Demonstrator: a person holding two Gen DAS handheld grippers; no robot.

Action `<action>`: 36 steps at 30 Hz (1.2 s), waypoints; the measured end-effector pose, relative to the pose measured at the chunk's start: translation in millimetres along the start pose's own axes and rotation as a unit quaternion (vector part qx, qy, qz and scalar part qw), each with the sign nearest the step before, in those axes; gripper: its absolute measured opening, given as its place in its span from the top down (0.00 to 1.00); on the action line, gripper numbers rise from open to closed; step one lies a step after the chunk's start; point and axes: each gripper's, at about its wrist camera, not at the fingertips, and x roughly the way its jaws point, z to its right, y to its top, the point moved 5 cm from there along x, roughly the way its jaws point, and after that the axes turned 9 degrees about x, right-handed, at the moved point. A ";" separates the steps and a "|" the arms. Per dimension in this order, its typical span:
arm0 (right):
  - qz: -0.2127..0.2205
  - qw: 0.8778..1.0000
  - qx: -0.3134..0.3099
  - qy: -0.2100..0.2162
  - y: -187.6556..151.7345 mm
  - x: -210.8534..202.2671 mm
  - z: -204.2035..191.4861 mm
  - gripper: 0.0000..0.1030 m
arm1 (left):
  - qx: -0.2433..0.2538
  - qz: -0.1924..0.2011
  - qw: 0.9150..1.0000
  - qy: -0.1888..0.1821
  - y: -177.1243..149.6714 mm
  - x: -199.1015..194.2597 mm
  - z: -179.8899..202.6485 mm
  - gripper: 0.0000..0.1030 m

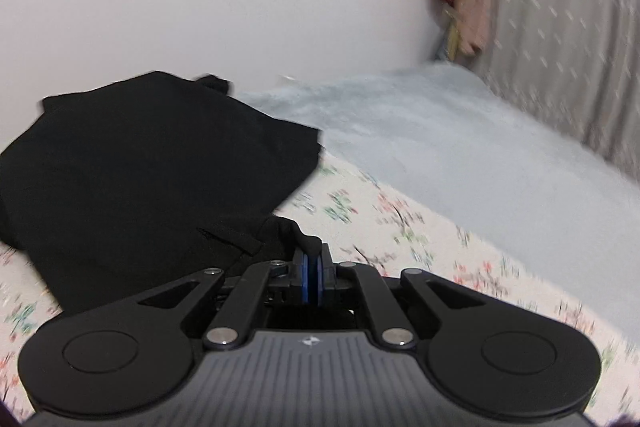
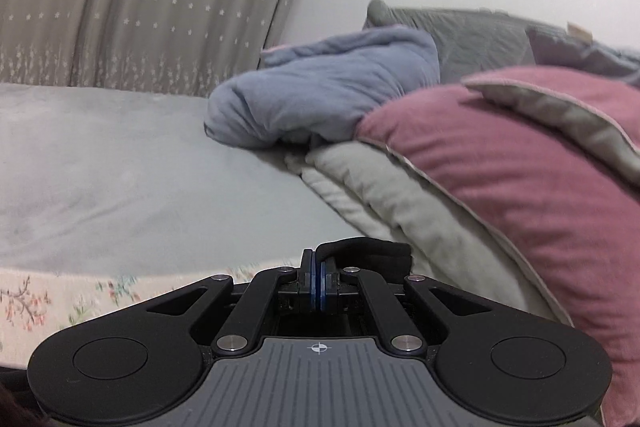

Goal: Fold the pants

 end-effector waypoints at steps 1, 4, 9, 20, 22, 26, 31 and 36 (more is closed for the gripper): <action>-0.006 1.000 -0.021 -0.010 -1.0 5.5 -7.6 0.99 | 0.006 -0.007 1.000 -0.011 -0.7 4.5 2.3 0.85; -0.061 0.996 -0.061 -0.027 -19.0 18.1 -22.2 0.88 | -0.002 -0.023 0.999 -0.048 0.5 6.8 -0.8 0.70; -0.018 0.996 -0.092 0.011 -41.8 -23.5 -32.8 0.80 | -0.021 -0.020 0.996 -0.083 8.8 -16.1 -24.9 0.40; 0.034 0.845 -0.322 0.425 -89.6 -195.8 -157.4 0.79 | 0.005 0.015 0.995 -0.101 -12.6 -66.6 -96.9 0.31; 0.010 0.816 -0.343 0.466 -99.9 -209.5 -177.5 0.78 | 0.025 0.008 0.996 -0.089 -18.2 -57.8 -101.1 0.30; 0.004 0.812 -0.349 0.467 -102.4 -211.2 -205.5 0.78 | 0.021 -0.042 0.993 -0.109 -36.5 -30.8 -102.3 0.30; -0.040 0.792 -0.344 0.503 -100.0 -204.0 -227.5 0.78 | 0.036 -0.039 0.993 -0.101 -55.5 -20.3 -104.0 0.56; -0.076 0.783 -0.328 0.523 -99.6 -201.6 -228.3 1.00 | 0.034 -0.023 0.997 -0.070 -56.1 -27.2 -106.8 0.78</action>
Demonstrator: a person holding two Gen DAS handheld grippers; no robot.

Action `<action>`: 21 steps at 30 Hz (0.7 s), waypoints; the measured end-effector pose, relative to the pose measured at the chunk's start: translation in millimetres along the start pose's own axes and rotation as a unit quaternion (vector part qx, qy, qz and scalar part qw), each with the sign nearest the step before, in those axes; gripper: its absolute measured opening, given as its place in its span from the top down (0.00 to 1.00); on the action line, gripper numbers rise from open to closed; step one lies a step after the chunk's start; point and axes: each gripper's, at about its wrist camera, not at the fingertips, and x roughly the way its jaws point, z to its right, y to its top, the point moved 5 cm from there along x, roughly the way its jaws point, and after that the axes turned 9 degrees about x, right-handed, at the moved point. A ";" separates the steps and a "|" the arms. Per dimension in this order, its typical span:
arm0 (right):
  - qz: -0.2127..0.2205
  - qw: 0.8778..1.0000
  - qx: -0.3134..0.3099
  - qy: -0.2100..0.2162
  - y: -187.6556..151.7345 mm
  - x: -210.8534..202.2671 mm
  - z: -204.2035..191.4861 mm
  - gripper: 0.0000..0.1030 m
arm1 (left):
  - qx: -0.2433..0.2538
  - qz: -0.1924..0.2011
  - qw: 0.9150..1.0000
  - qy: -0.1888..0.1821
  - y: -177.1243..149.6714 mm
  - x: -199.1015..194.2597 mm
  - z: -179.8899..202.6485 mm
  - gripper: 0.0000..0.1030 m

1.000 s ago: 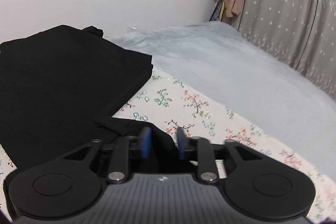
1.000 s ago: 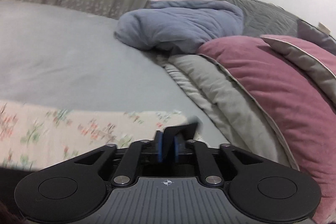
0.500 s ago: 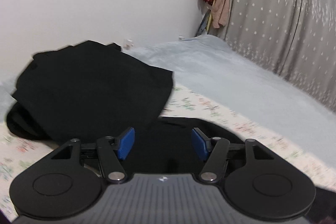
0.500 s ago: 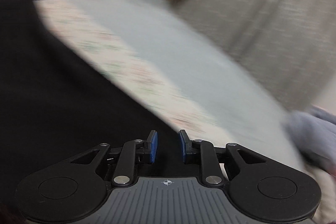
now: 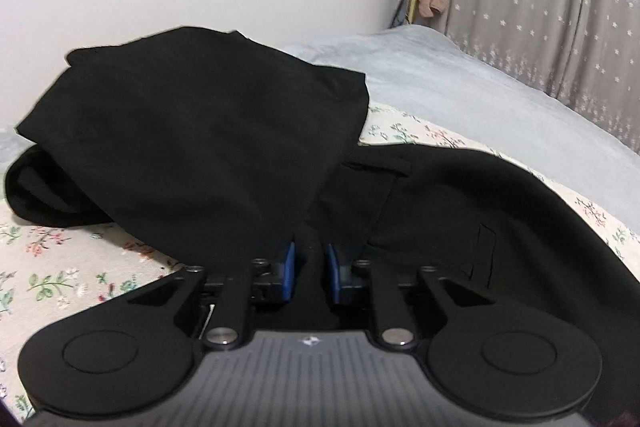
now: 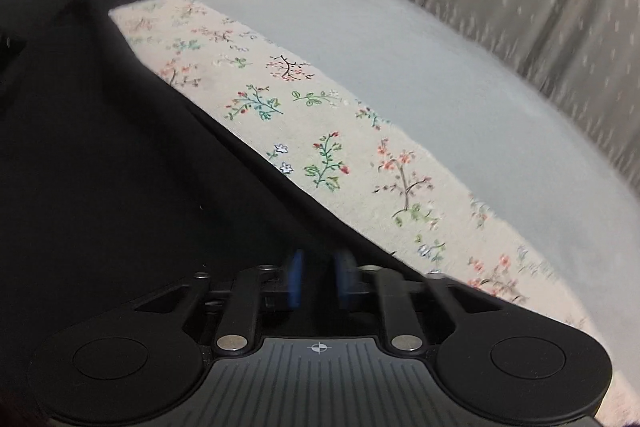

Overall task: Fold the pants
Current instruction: 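Smooth the folded trousers with both tools and open them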

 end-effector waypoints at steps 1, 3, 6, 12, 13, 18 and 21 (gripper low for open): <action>0.006 1.000 -0.003 -0.002 1.2 -3.3 -2.3 1.00 | -0.007 0.003 1.000 -0.001 2.0 -4.1 -3.0 0.81; 0.055 0.998 -0.016 -0.009 1.0 -23.6 -6.7 0.98 | -0.011 0.013 1.000 -0.004 8.3 -12.0 -4.1 0.82; 0.069 0.997 -0.031 -0.008 -0.5 -35.3 -10.5 0.61 | -0.001 0.026 1.000 0.011 13.5 -18.9 -2.9 0.82; 0.010 1.000 0.008 0.001 -3.9 4.7 3.9 0.69 | 0.010 0.000 0.999 0.032 4.3 -8.1 -8.9 0.85; 0.004 0.999 0.022 0.023 -3.9 6.6 6.2 0.92 | 0.008 -0.002 0.999 0.034 3.9 -7.2 -11.1 0.86; 0.042 0.998 -0.036 -0.036 6.3 -5.9 -7.8 0.99 | 0.008 0.011 0.998 0.060 4.8 -24.7 -13.7 0.87; 0.073 0.995 -0.034 -0.055 17.3 -15.7 -8.2 0.99 | 0.031 0.017 0.996 0.077 1.6 -27.1 -8.8 0.87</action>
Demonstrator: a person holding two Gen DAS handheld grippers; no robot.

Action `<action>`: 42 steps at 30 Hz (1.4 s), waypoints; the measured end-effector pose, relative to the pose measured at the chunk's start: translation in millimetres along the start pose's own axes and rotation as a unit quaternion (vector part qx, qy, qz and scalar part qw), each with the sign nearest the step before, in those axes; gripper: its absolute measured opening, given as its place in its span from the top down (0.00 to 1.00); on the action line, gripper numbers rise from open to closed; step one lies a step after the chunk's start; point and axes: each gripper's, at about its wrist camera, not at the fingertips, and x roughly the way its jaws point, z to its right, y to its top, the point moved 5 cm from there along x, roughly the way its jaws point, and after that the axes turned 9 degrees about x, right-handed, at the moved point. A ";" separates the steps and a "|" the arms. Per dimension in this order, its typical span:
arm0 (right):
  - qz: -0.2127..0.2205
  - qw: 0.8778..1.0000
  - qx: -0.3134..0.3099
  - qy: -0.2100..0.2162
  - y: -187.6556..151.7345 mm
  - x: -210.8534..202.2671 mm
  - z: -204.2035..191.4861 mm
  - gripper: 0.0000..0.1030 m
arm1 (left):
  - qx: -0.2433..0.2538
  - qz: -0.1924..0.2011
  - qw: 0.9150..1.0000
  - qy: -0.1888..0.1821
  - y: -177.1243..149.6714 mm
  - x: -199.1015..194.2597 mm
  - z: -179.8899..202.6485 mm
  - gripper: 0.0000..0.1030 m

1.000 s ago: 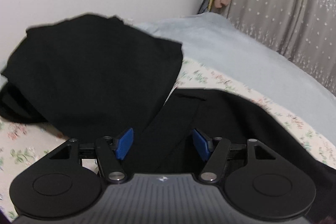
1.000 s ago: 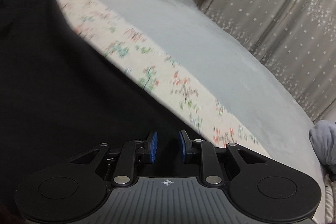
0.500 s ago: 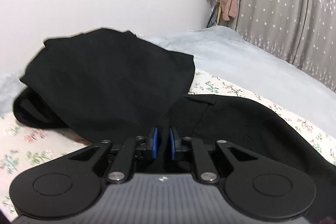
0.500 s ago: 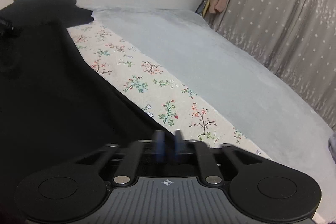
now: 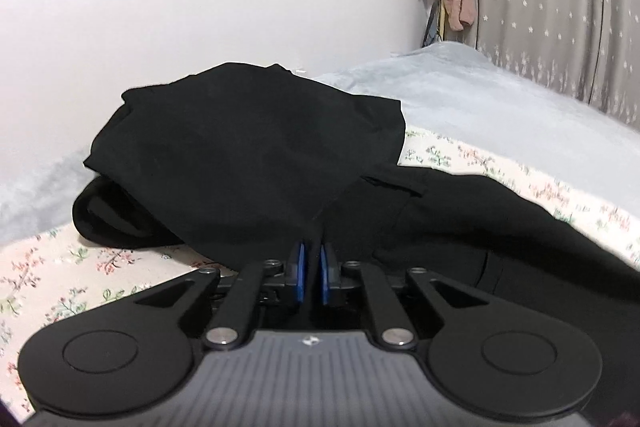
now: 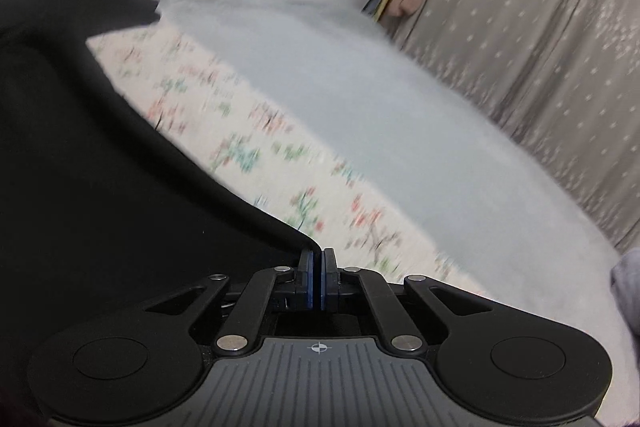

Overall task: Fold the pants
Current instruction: 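Smooth the folded trousers with both tools and open them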

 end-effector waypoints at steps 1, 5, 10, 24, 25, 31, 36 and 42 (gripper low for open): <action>-0.002 1.000 -0.006 -0.009 0.5 5.2 0.3 0.99 | 0.005 -0.004 1.000 0.002 -2.6 4.2 1.8 0.87; -0.048 0.997 -0.044 -0.042 -15.1 39.3 -12.7 0.97 | 0.059 -0.002 0.998 0.006 -9.6 13.8 19.6 0.73; 0.021 0.991 -0.067 -0.113 -20.4 9.5 -25.8 0.54 | 0.040 0.004 0.999 0.006 -2.3 7.3 9.0 0.59; 0.085 0.776 0.546 -0.304 -279.0 -249.3 288.2 0.39 | 0.104 0.050 0.986 -0.124 -9.7 -87.2 120.9 0.32; 0.087 0.763 0.565 -0.302 -291.0 -251.7 297.1 0.44 | 0.121 0.052 0.981 -0.140 -18.0 -94.5 140.9 0.32; 0.057 0.770 0.586 -0.246 -308.8 -222.7 306.6 0.59 | 0.142 0.033 0.974 -0.175 -53.1 -97.2 191.9 0.32; 0.019 0.813 0.521 -0.258 -292.6 -195.0 286.3 1.00 | 0.121 -0.002 0.978 -0.171 -60.0 -74.6 182.9 0.32; 0.024 0.823 0.465 -0.324 -275.1 -227.6 295.0 1.00 | 0.094 -0.008 0.978 -0.184 -52.4 -77.3 172.1 0.32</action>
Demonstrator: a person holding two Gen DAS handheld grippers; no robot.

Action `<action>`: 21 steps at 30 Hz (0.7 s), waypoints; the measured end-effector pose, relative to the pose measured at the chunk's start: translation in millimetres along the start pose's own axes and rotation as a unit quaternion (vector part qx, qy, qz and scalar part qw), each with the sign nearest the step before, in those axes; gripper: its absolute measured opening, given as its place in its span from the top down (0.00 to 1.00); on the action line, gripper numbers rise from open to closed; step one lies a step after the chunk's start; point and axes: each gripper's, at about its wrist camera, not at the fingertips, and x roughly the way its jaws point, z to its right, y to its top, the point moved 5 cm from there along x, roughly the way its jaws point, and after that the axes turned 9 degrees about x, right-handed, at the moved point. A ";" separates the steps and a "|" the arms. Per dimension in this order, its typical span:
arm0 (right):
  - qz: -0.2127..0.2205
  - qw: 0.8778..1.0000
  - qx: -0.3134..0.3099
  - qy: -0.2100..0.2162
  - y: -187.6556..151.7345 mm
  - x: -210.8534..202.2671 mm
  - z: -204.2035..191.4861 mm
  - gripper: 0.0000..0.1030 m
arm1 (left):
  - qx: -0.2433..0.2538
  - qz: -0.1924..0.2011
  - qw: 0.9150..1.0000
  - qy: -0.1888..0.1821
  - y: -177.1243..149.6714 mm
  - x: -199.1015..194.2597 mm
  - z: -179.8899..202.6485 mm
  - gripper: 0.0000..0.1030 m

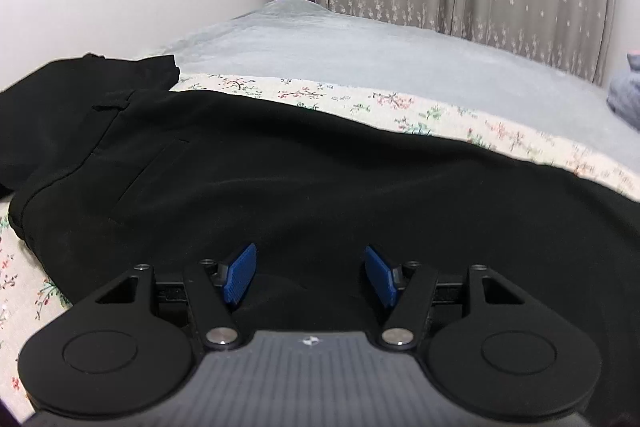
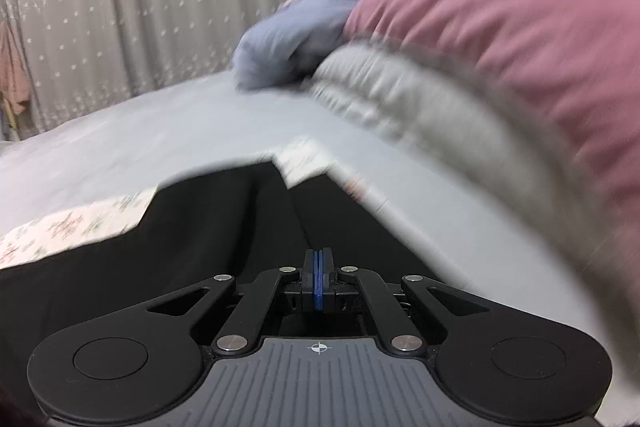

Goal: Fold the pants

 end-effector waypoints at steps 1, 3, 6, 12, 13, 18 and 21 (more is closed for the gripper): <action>0.008 1.000 -0.009 -0.011 8.1 -5.5 5.5 1.00 | -0.005 0.000 1.000 -0.004 1.3 -1.7 -0.3 0.32; 0.022 0.999 -0.026 -0.033 29.7 -13.9 18.1 1.00 | -0.016 0.000 1.000 -0.011 3.2 -3.5 -0.2 0.32; 0.037 0.996 -0.051 -0.058 55.2 -25.6 29.8 1.00 | -0.025 -0.002 1.000 -0.018 1.9 -5.1 3.6 0.32; 0.005 0.982 -0.142 -0.128 44.8 -6.1 34.7 1.00 | -0.014 -0.003 1.000 -0.021 -2.6 -6.7 9.9 0.32; -0.006 0.981 -0.142 -0.134 39.0 -1.3 38.1 1.00 | -0.011 -0.003 1.000 -0.022 -1.7 -5.6 8.4 0.32; -0.043 0.980 -0.141 -0.134 14.6 6.1 47.1 1.00 | 0.007 0.004 1.000 -0.020 0.1 -5.7 3.5 0.32; -0.086 0.966 -0.191 -0.152 -7.6 23.9 44.0 1.00 | 0.001 -0.005 1.000 -0.025 -2.7 -1.8 3.5 0.32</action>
